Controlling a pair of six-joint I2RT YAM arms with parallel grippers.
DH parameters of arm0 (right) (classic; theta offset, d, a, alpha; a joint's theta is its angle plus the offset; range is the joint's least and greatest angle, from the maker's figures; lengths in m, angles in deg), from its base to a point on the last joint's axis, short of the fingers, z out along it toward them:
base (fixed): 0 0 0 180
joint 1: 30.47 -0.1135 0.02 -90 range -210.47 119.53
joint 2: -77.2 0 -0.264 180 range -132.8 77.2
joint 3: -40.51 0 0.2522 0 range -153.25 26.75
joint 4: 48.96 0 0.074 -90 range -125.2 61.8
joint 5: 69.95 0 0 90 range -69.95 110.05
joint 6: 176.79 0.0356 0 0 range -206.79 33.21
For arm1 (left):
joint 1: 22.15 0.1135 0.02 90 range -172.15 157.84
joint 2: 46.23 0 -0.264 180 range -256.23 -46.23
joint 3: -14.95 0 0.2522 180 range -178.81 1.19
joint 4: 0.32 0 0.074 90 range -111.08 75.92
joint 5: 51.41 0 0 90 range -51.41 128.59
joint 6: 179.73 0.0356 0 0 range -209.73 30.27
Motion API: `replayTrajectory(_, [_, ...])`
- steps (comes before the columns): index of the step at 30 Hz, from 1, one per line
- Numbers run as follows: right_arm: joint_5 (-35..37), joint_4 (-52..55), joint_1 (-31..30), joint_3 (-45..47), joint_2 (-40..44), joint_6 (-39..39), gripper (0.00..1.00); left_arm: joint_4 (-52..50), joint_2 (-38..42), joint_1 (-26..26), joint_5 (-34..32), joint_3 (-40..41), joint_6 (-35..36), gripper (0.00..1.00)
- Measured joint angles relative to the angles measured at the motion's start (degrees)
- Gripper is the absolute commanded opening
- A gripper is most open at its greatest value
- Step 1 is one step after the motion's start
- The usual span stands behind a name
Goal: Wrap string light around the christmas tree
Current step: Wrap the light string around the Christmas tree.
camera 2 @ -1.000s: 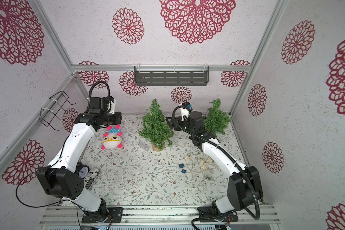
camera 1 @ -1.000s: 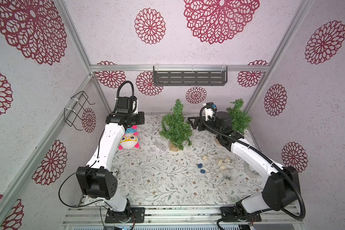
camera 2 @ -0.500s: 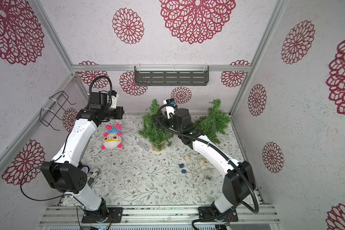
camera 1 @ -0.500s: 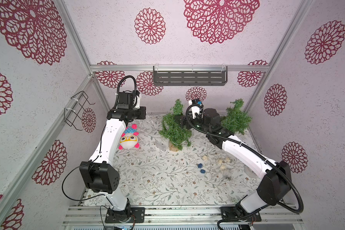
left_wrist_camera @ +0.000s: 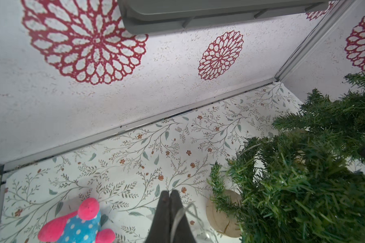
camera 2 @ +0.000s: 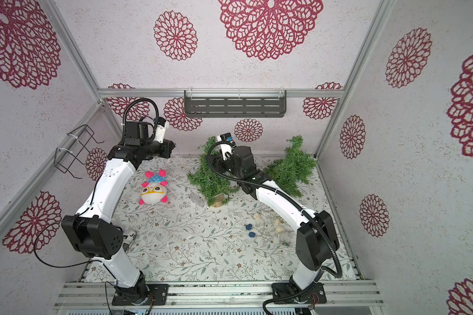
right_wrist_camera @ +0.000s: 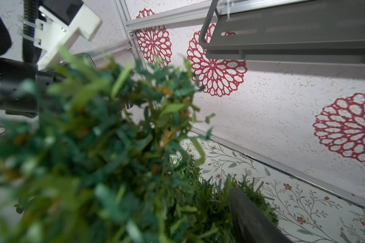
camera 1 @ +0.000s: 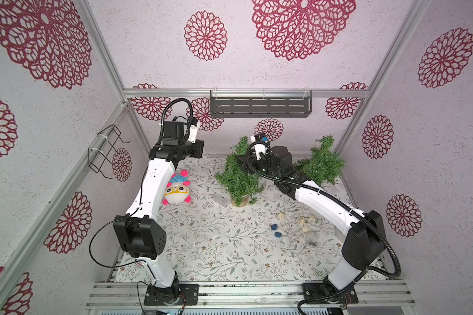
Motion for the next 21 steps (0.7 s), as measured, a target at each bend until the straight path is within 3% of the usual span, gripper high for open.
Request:
replayTrajectory(9, [-6.3, -1.6, 0.1, 2.8, 0.0, 1.7, 0.66, 10.5, -4.9, -0.8, 6.2, -0.1, 7.0, 0.00])
replayTrajectory(15, [-13.2, -1.7, 2.2, 3.8, 1.0, 4.5, 0.73, 15.8, -7.5, -1.8, 9.6, -1.8, 11.7, 0.00])
replayTrajectory(21, [-18.7, -1.5, 7.0, 10.9, 8.2, 6.5, 0.79, 19.5, -8.0, -2.4, 13.1, -2.0, 13.1, 0.00])
